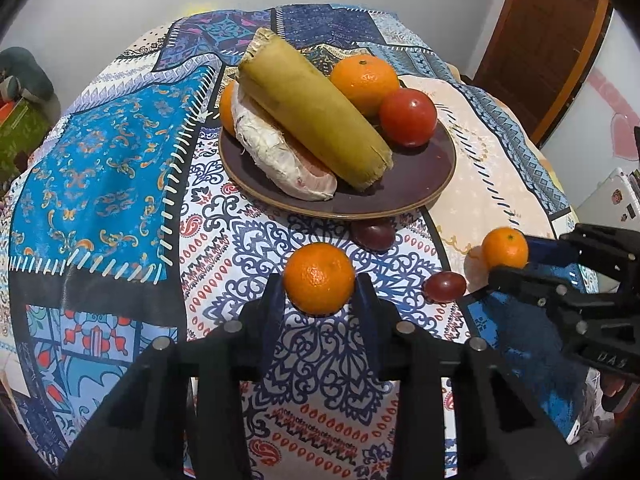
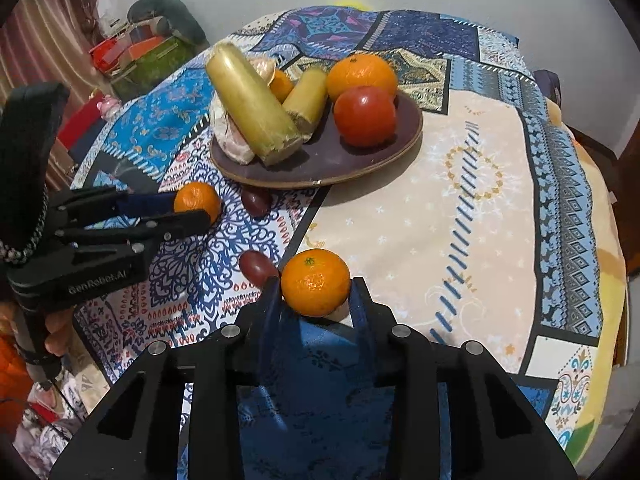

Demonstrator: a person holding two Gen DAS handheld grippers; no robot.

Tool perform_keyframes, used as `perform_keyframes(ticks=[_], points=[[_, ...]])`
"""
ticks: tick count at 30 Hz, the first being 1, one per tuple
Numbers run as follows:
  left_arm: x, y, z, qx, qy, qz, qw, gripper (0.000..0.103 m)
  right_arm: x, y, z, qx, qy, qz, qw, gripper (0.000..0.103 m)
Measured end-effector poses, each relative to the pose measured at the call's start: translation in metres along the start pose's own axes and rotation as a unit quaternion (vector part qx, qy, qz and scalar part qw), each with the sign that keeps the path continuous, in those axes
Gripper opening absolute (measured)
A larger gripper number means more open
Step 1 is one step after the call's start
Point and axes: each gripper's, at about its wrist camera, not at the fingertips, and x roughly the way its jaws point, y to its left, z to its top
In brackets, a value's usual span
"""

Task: Organize fruits
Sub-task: 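Carry both mandarins onto the plate and open both tools to release them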

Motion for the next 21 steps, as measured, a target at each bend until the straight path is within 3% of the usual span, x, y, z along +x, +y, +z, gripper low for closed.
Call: perform_keyframes(ticks=[10,21], points=[[-0.032,-0.003,0.011,0.003,-0.041,-0.005,0.9992,0.036,-0.014,-0.004,0.015,0.001,-0.028,-0.007,1.000,0.032],[-0.024,-0.023,0.037,0.011,-0.048,-0.037,0.9981,0.036,-0.018,-0.011,0.041,-0.002,-0.060,-0.014,0.998,0.032]])
